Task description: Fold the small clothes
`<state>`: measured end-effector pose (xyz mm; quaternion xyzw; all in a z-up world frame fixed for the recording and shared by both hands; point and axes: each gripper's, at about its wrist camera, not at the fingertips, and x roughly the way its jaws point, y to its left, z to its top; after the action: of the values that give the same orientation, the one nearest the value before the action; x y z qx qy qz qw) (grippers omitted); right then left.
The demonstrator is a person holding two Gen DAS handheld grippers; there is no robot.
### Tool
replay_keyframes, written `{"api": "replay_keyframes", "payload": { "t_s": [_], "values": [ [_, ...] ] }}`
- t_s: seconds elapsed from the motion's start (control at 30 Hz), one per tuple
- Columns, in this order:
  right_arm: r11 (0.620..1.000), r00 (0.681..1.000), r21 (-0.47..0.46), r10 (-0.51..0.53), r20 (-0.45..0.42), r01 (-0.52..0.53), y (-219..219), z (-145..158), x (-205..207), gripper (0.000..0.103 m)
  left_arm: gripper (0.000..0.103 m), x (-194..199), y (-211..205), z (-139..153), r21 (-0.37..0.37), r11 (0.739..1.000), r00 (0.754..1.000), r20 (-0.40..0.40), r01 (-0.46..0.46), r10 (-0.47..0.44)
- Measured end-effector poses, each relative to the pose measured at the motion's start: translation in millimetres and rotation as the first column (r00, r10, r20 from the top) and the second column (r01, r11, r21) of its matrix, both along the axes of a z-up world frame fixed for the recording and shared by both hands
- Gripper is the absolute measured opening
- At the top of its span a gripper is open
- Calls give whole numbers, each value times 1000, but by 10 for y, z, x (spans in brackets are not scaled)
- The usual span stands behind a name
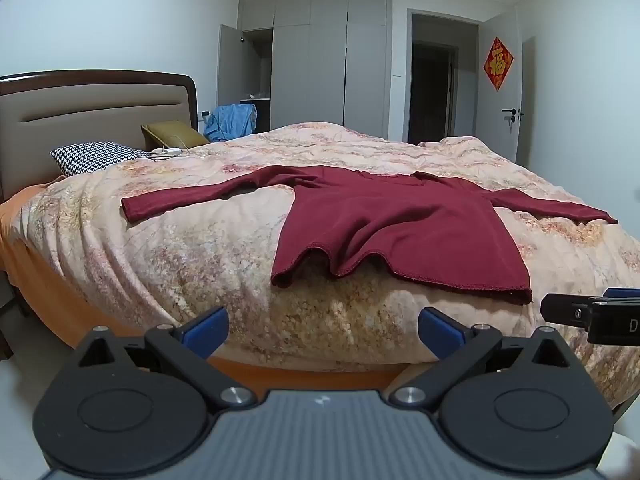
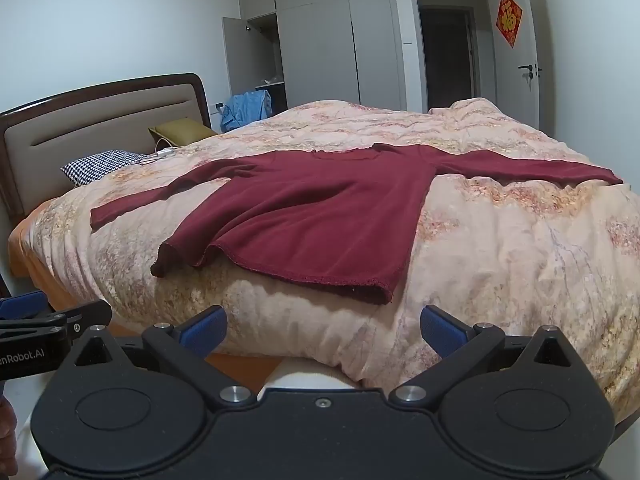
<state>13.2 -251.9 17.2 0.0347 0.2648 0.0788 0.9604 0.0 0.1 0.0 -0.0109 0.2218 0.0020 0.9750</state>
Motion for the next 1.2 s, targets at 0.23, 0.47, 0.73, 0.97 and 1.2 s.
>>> {"api": "replay_keyframes", "payload": {
  "t_s": [0.23, 0.47, 0.73, 0.97, 1.2],
  "values": [
    [1000, 1000, 0, 0, 0, 0, -5, -1, 4, 103, 103, 0, 1, 1, -2, 1000, 1000, -1, 0, 0],
    [1000, 1000, 1, -1, -2, 1, -8, -4, 10, 103, 103, 2, 5, -2, -3, 1000, 1000, -1, 0, 0],
    [1000, 1000, 3, -1, -4, 1, -14, -7, 11, 103, 103, 0, -1, 0, 1, 1000, 1000, 0, 1, -1],
    [1000, 1000, 4, -1, -6, 1, -19, -8, 13, 103, 103, 21, -8, -25, 3, 1000, 1000, 0, 3, -3],
    [1000, 1000, 6, -2, -7, 2, -21, -8, 14, 103, 103, 20, -8, -24, 3, 1000, 1000, -1, 4, -4]
  ]
}}
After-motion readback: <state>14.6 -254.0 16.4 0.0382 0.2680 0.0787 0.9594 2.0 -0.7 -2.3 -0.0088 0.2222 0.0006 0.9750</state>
